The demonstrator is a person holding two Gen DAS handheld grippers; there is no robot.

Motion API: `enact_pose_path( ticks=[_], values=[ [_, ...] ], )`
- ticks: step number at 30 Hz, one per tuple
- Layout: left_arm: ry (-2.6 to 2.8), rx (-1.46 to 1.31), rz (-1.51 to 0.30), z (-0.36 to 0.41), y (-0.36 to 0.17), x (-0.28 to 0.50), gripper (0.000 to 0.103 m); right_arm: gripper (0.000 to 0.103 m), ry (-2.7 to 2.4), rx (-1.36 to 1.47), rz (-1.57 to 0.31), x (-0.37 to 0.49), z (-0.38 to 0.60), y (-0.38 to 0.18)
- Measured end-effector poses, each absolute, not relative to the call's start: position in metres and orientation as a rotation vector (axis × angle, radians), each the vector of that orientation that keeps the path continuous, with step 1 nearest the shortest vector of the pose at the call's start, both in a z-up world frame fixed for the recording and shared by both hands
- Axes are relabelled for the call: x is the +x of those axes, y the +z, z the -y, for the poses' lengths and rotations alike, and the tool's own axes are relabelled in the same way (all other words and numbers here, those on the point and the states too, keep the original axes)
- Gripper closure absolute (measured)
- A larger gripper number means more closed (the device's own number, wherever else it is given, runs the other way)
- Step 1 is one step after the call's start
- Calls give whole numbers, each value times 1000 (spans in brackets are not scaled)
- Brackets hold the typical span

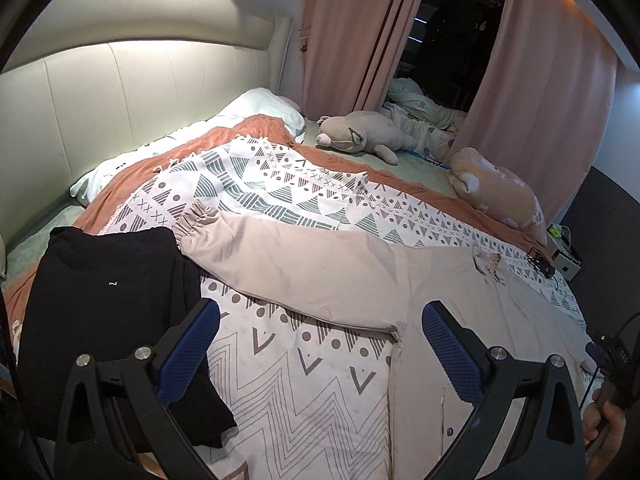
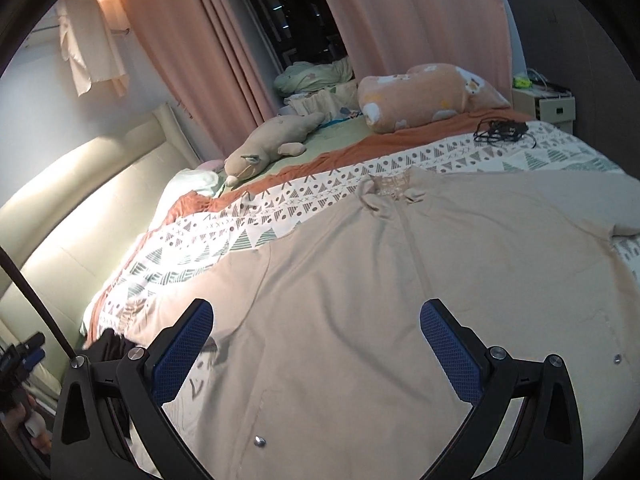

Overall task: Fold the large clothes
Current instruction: 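Move both tools toward the shirt sleeve nearest the left tool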

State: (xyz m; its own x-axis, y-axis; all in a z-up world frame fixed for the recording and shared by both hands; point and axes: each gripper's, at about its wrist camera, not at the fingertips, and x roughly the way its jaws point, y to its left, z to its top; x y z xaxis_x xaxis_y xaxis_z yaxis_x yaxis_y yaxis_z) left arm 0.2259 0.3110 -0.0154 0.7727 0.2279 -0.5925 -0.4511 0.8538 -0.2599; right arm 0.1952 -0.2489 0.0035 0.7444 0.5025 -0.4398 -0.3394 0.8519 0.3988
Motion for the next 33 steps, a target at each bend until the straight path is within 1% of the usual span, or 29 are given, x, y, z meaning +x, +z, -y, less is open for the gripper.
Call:
enact_pose_path(
  ticks=[1, 3, 5, 6, 8, 11, 12, 13, 15, 17, 18, 19, 21, 27, 33],
  values=[
    [386, -414, -589, -316, -19, 232, 4, 0, 473, 310, -571, 202, 244, 4],
    [394, -433, -609, -328, -26, 245, 5, 0, 469, 308, -575, 221, 226, 7],
    [401, -446, -637, -342, -35, 259, 10, 0, 464, 321, -586, 238, 217, 8],
    [407, -455, -654, -349, -40, 267, 15, 0, 464, 327, -590, 245, 210, 8],
    [420, -480, -676, -362, -49, 278, 17, 0, 459, 326, -600, 261, 198, 7],
    [451, -502, -710, -380, -62, 295, 23, 0, 453, 324, -619, 279, 180, 2],
    [463, -508, -725, -386, -68, 302, 25, 1, 450, 320, -629, 286, 173, -1],
    [469, -511, -739, -391, -73, 308, 25, 8, 449, 312, -635, 291, 168, -5],
    [498, -504, -774, -401, -86, 321, 26, 14, 458, 313, -654, 302, 154, -10],
    [530, -509, -811, -413, -101, 333, 30, 15, 493, 305, -657, 308, 141, -21],
    [542, -524, -833, -419, -110, 339, 36, 15, 497, 295, -669, 314, 135, -26],
    [549, -536, -849, -424, -118, 343, 37, 21, 506, 289, -696, 319, 129, -35],
    [570, -535, -884, -430, -134, 354, 37, 24, 530, 290, -728, 327, 124, -46],
    [661, -521, -987, -446, -174, 377, 38, 24, 507, 274, -770, 350, 121, -60],
    [735, -488, -1067, -465, -206, 395, 38, 34, 489, 246, -822, 366, 103, -73]
  ],
)
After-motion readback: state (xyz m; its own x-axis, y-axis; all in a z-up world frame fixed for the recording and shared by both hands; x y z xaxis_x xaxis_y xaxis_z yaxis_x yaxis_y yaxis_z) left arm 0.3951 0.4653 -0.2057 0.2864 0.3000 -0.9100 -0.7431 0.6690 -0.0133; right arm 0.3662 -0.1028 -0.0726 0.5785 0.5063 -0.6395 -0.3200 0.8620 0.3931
